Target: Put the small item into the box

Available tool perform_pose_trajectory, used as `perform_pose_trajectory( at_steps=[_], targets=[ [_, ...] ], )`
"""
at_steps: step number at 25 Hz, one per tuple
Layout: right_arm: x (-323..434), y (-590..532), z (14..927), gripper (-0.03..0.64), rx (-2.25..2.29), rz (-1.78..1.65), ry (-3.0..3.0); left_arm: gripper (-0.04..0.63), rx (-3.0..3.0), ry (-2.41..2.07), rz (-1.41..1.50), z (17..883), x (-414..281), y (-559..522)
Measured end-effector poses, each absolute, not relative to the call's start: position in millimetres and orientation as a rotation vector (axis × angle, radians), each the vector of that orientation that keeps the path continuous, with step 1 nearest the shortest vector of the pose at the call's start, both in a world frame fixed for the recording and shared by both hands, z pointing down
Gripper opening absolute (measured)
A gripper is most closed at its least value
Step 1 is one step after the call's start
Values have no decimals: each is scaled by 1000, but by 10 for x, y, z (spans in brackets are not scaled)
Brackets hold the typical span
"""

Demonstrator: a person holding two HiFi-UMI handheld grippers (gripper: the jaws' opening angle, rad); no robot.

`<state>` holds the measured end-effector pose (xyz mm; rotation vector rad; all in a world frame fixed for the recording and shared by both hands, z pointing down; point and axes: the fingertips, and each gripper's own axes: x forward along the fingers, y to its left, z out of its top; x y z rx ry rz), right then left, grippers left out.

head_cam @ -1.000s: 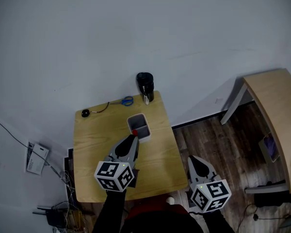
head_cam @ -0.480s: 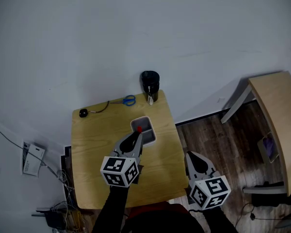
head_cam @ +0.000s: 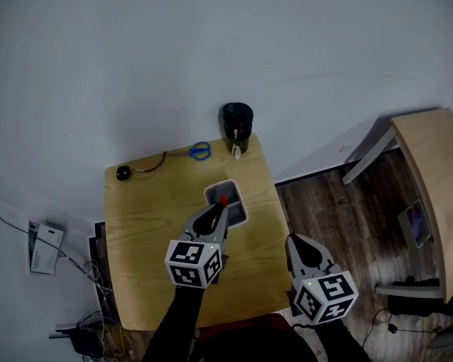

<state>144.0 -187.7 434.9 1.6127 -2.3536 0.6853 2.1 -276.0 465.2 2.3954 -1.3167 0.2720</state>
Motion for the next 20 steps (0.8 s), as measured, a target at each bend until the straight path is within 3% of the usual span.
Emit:
perform_pose_trajectory(
  at_steps=[20],
  targets=[
    [1226, -2075, 4736, 8, 1550, 753, -2286, 54, 2426, -1230, 525, 5187, 180, -2868]
  ],
)
